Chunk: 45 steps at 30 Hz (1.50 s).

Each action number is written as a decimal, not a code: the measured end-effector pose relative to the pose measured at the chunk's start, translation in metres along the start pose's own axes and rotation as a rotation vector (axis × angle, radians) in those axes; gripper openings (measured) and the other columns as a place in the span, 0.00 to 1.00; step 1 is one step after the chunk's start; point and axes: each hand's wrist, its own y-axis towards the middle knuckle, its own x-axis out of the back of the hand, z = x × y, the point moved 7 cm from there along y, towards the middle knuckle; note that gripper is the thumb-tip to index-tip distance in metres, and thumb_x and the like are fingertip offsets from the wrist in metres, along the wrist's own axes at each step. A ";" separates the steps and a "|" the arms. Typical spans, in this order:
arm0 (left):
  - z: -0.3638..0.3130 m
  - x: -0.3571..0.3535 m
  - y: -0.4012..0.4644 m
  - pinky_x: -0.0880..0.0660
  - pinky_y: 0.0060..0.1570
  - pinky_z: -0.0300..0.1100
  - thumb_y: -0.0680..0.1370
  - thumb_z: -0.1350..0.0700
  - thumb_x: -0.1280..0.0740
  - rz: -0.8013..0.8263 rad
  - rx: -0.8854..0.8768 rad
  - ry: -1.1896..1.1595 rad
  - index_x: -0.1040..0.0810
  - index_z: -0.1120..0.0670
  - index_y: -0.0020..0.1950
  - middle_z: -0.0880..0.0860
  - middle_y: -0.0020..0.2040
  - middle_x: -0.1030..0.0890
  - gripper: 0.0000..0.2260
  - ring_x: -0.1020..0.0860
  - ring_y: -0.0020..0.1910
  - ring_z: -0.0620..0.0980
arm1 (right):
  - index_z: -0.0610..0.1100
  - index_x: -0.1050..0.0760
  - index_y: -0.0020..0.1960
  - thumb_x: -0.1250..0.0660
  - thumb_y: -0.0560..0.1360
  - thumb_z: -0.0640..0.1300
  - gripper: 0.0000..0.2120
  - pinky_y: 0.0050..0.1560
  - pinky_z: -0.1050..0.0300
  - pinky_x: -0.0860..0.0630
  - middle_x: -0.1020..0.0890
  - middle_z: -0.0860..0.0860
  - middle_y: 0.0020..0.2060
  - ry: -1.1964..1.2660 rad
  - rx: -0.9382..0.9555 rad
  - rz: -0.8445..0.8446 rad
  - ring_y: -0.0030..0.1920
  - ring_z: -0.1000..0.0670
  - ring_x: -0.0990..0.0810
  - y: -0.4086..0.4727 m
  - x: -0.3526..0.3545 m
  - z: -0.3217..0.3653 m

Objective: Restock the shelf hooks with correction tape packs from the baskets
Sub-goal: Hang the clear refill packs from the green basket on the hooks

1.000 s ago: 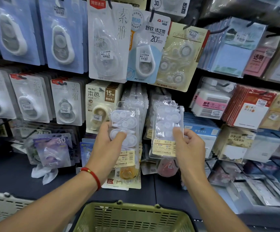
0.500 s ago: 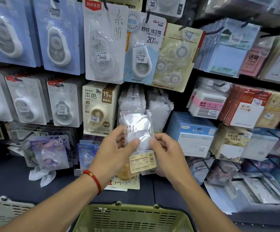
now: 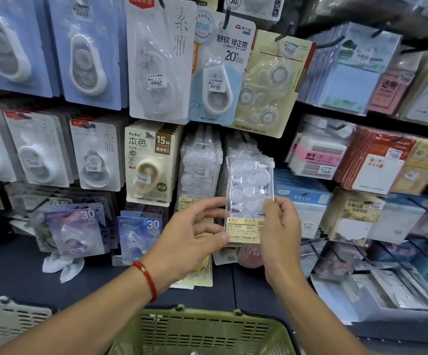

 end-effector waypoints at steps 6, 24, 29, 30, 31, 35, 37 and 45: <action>0.000 -0.001 0.001 0.18 0.59 0.46 0.76 0.72 0.27 0.021 -0.019 0.002 0.24 0.51 0.73 0.50 0.66 0.18 0.29 0.16 0.54 0.50 | 0.51 0.25 0.48 0.38 0.79 0.56 0.09 0.44 0.41 0.24 0.20 0.52 0.37 0.027 0.019 -0.040 0.38 0.48 0.22 0.003 0.002 0.002; 0.036 0.014 0.012 0.21 0.64 0.44 0.79 0.67 0.29 0.042 0.090 0.243 0.28 0.49 0.76 0.48 0.70 0.22 0.27 0.20 0.64 0.45 | 0.46 0.23 0.48 0.41 0.84 0.34 0.13 0.40 0.60 0.18 0.17 0.43 0.42 -0.303 -0.023 0.165 0.33 0.52 0.17 0.024 -0.006 -0.034; 0.088 0.045 0.005 0.20 0.52 0.49 0.80 0.64 0.31 0.098 0.270 0.520 0.21 0.50 0.64 0.52 0.60 0.21 0.14 0.20 0.49 0.52 | 0.48 0.20 0.51 0.35 0.82 0.40 0.07 0.49 0.54 0.20 0.16 0.52 0.41 -0.683 -0.002 0.466 0.43 0.49 0.17 0.018 -0.004 -0.080; 0.099 0.048 0.003 0.21 0.50 0.46 0.80 0.63 0.31 0.123 0.307 0.587 0.21 0.50 0.59 0.54 0.57 0.20 0.11 0.20 0.47 0.52 | 0.48 0.20 0.50 0.35 0.82 0.41 0.06 0.50 0.53 0.21 0.16 0.52 0.41 -0.772 -0.031 0.550 0.45 0.48 0.17 0.012 -0.007 -0.095; 0.111 0.049 0.000 0.22 0.49 0.44 0.79 0.61 0.31 0.166 0.335 0.666 0.21 0.50 0.57 0.54 0.56 0.19 0.09 0.20 0.48 0.53 | 0.48 0.20 0.50 0.35 0.82 0.42 0.06 0.50 0.54 0.21 0.15 0.51 0.43 -0.873 -0.053 0.640 0.47 0.48 0.16 0.004 -0.012 -0.111; 0.166 0.033 -0.015 0.28 0.52 0.39 0.79 0.56 0.31 0.409 0.395 1.014 0.21 0.51 0.61 0.54 0.59 0.19 0.11 0.21 0.58 0.55 | 0.46 0.22 0.44 0.37 0.82 0.44 0.09 0.53 0.51 0.22 0.14 0.43 0.51 -1.140 -0.163 0.864 0.54 0.40 0.17 -0.022 -0.026 -0.180; 0.193 0.027 -0.022 0.28 0.57 0.42 0.81 0.54 0.32 0.470 0.409 1.142 0.23 0.52 0.67 0.56 0.65 0.21 0.15 0.23 0.65 0.57 | 0.48 0.25 0.43 0.37 0.82 0.45 0.09 0.55 0.49 0.22 0.16 0.40 0.55 -1.168 -0.241 0.842 0.57 0.38 0.18 -0.025 -0.025 -0.207; 0.278 0.036 -0.029 0.44 0.78 0.61 0.82 0.43 0.36 0.436 0.430 1.286 0.42 0.43 0.83 0.48 0.83 0.40 0.30 0.43 0.82 0.52 | 0.38 0.41 0.80 0.35 0.83 0.51 0.32 0.73 0.44 0.31 0.36 0.40 0.78 -1.139 -0.400 0.708 0.76 0.37 0.32 -0.004 -0.032 -0.314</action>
